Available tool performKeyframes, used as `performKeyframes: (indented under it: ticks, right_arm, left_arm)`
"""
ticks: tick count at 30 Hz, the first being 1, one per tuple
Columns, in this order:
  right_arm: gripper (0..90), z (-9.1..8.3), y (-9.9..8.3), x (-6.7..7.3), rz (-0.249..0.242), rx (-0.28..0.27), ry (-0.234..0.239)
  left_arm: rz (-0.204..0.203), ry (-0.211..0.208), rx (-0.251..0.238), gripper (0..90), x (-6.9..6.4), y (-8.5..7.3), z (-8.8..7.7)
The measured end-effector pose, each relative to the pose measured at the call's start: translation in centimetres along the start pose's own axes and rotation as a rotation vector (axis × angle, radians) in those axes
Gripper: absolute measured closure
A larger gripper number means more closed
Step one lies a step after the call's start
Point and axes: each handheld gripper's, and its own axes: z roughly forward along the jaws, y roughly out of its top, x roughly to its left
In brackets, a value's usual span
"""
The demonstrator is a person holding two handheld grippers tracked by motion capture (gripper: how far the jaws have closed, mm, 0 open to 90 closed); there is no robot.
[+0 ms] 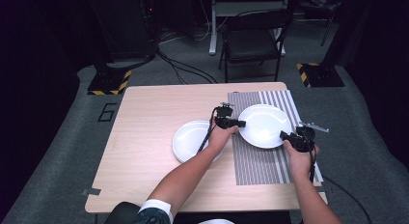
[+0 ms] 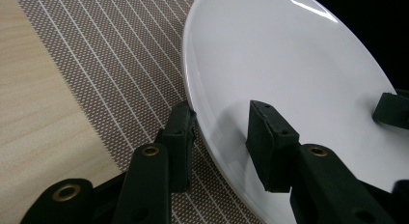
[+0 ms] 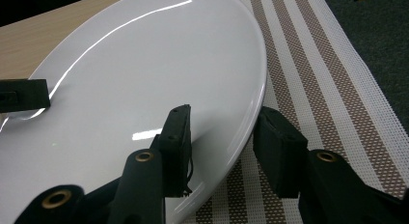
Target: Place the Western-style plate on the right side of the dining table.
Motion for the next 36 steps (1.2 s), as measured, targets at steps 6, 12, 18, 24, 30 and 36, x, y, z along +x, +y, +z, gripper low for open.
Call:
performKeyframes:
  ticks: [6, 12, 18, 24, 30, 36]
  right_arm:
    - [57.6, 0.2, -0.2, -0.1, -0.007, 0.007, -0.015]
    - [57.6, 0.4, -0.5, -0.1, -0.009, 0.022, -0.030]
    - [57.6, 0.7, -0.6, 0.0, -0.023, 0.035, -0.045]
    - [57.6, 0.9, -0.7, 0.1, -0.037, 0.048, -0.060]
    - [57.6, 1.0, -0.8, 0.0, -0.043, 0.054, -0.071]
    - [57.6, 0.9, -0.8, -0.3, -0.040, 0.058, -0.076]
  left_arm:
    - [-0.006, 0.006, 0.007, 62.3, 0.0, -0.3, 0.4]
    - [0.004, 0.024, 0.019, 62.3, -0.1, -0.5, 0.7]
    - [0.022, 0.055, 0.028, 62.3, -0.3, -0.6, 0.8]
    - [0.043, 0.074, 0.035, 62.2, -0.5, -0.7, 1.0]
    - [0.051, 0.081, 0.048, 62.3, -0.6, -0.7, 1.3]
    - [0.051, 0.079, 0.052, 62.2, -0.9, -0.7, 1.6]
